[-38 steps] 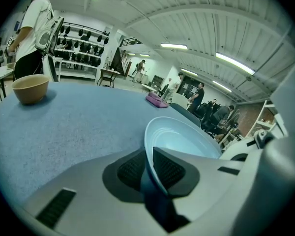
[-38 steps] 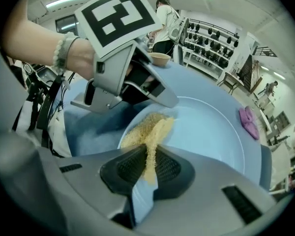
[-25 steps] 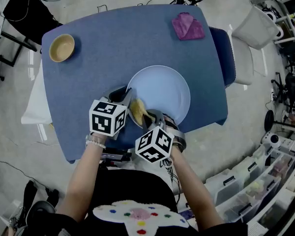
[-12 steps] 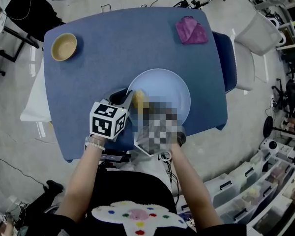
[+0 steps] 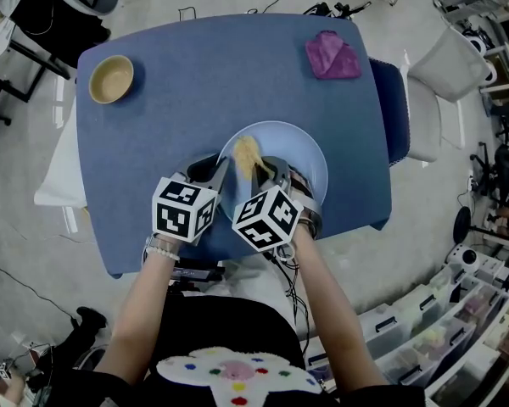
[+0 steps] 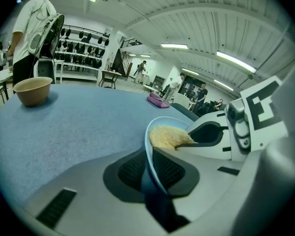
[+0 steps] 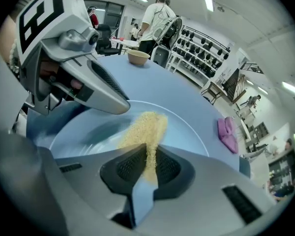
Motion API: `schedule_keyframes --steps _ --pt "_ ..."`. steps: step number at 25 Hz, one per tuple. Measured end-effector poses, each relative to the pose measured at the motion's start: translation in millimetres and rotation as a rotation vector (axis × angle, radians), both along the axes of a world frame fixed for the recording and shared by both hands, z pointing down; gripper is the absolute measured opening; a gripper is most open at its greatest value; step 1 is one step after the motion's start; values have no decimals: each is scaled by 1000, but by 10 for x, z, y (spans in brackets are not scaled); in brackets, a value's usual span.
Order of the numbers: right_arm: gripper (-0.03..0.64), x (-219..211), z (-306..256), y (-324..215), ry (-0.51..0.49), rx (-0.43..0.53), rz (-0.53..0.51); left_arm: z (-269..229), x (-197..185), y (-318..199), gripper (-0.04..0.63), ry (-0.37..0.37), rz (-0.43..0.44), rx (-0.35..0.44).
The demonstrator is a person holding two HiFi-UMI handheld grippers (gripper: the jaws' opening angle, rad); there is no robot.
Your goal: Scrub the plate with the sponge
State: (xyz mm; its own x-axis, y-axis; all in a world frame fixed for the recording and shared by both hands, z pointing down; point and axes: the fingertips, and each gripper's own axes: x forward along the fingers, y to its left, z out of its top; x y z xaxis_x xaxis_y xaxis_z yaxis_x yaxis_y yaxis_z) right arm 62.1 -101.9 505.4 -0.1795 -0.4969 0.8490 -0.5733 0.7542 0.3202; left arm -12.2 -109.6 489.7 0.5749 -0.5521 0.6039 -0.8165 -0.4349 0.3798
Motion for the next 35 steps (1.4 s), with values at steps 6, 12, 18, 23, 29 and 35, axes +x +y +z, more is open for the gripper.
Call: schedule_keyframes --steps 6,12,18,23,29,35 --pt "41 90 1 -168 25 26 13 4 -10 5 52 -1 -10 -1" --pt "41 279 -10 -326 54 50 61 -3 -28 11 51 -5 -17 3" --pt "41 540 -6 -416 126 75 88 -2 -10 3 51 -2 -21 4" --pt "41 778 10 -427 242 93 93 4 -22 7 51 2 -17 0" --pt "41 1084 -10 -334 382 111 47 -13 -23 0 51 4 -17 1" --pt "41 1203 -2 -99 440 80 36 -1 -35 -5 51 -1 -22 1"
